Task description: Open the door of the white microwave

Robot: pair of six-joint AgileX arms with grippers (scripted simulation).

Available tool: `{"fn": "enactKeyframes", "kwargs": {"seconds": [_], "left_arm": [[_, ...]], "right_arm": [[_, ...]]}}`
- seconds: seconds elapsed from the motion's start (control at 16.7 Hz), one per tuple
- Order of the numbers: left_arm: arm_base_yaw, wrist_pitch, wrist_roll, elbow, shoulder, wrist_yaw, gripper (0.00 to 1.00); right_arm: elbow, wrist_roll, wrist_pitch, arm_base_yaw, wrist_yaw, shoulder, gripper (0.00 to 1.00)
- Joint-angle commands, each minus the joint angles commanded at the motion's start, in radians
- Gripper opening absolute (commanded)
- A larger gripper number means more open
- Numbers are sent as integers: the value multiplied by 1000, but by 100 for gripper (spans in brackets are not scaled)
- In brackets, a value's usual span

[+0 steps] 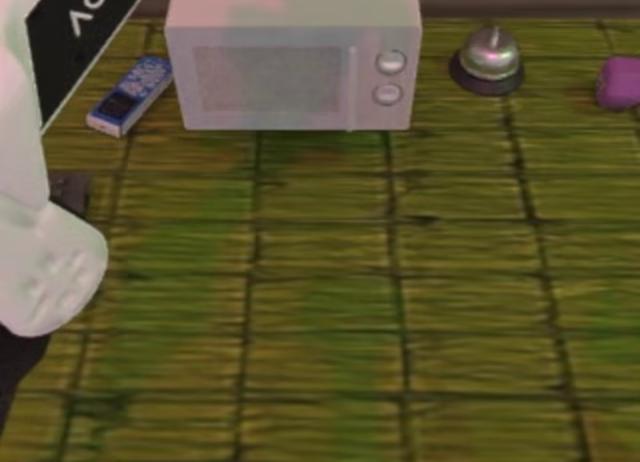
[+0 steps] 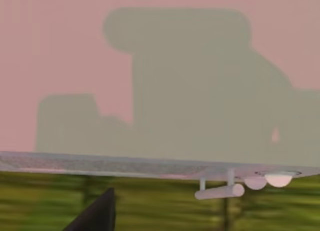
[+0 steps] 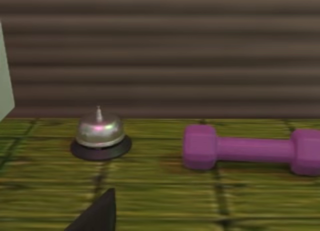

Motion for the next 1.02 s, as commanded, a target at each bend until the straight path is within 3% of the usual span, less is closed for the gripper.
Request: {"fn": "enactKeyframes", "kwargs": {"seconds": [0.24, 0.6, 1.02], "left_arm": [[-33, -112, -30, 108, 159, -21, 100], [-31, -122, -32, 116, 181, -21, 100], [-7, 48, -3, -51, 169, -11, 100]], "right_arm": [[0, 0, 0, 0, 0, 0, 100], [0, 0, 0, 0, 0, 0, 100], [0, 0, 0, 0, 0, 0, 100]]}}
